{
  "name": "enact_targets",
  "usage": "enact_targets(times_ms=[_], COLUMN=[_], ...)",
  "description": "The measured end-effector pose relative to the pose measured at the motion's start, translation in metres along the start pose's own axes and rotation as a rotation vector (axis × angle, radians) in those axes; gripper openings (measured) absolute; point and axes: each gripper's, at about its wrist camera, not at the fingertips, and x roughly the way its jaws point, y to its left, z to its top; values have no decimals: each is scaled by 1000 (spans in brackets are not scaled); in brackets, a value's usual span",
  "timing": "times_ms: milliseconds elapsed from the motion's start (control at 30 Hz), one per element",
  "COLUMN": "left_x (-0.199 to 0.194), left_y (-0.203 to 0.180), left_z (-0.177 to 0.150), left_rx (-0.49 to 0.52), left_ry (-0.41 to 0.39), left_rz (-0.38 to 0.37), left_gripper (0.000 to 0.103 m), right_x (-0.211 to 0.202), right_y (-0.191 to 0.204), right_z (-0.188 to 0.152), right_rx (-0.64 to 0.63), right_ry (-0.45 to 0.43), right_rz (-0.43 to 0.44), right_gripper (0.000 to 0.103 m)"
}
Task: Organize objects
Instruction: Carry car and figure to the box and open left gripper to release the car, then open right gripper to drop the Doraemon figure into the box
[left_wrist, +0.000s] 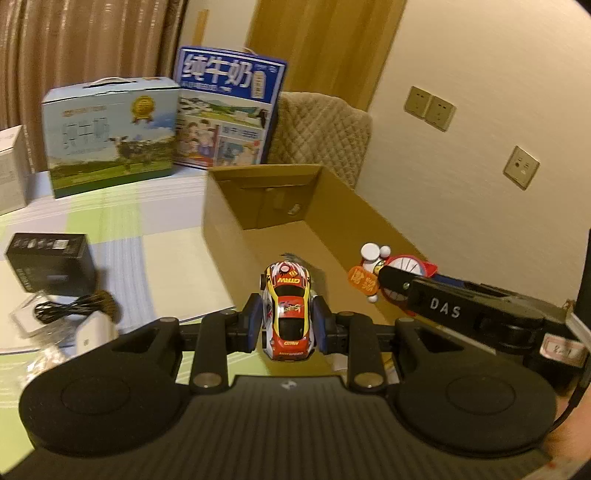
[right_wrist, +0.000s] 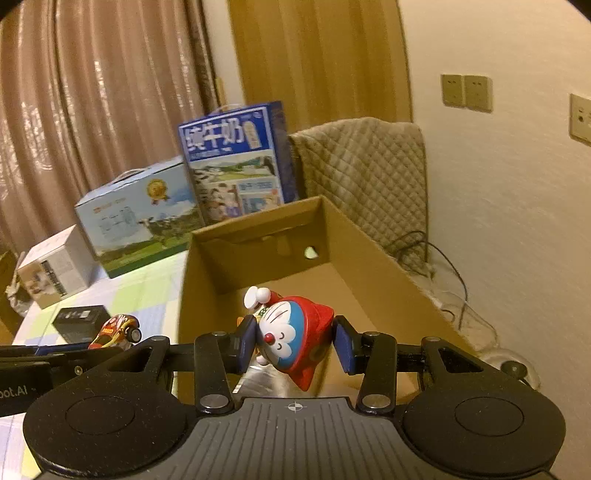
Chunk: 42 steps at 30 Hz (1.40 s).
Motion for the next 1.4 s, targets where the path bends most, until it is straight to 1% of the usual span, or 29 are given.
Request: enact_targets(times_ms=[233,467,500,533,967,1200,1267,1300,1367,1400], left_x=[22,42,44,45,27,24,23,23,22,22], left_y=[-19,-35,-34,-32,-3,3,6,6,8,9], left_z=[4,7,7,7,9,5,5,4,4,4], left_rx=[23,40,30,21,-10,-5,-12,-13,-16,-20], left_ry=[16,18,16,15,-3,2,2,1,1,1], left_rz=[-40,-78,-79,-77,-9,22,26,29,34,34], left_gripper=[24,25,35,48,48,48,48,48,48,48], right_x=[3,4,4,4,7,9,11,12,10,8], right_y=[-25,-40,-41,-41,-33,-25,-25,-26,-27,-28], right_z=[-1,-1,-1,0,0,-2,-3,-3,-2,-1], right_rx=[55,115,122,127,130,112,123,140,167,172], right_ry=[11,18,19,20,39,43,47,43,25,4], right_rz=[-54,-60,-57,-54,-36,-34,-17,5,18,20], right_gripper=[41,41,41,41,41,41,42,43,60,61])
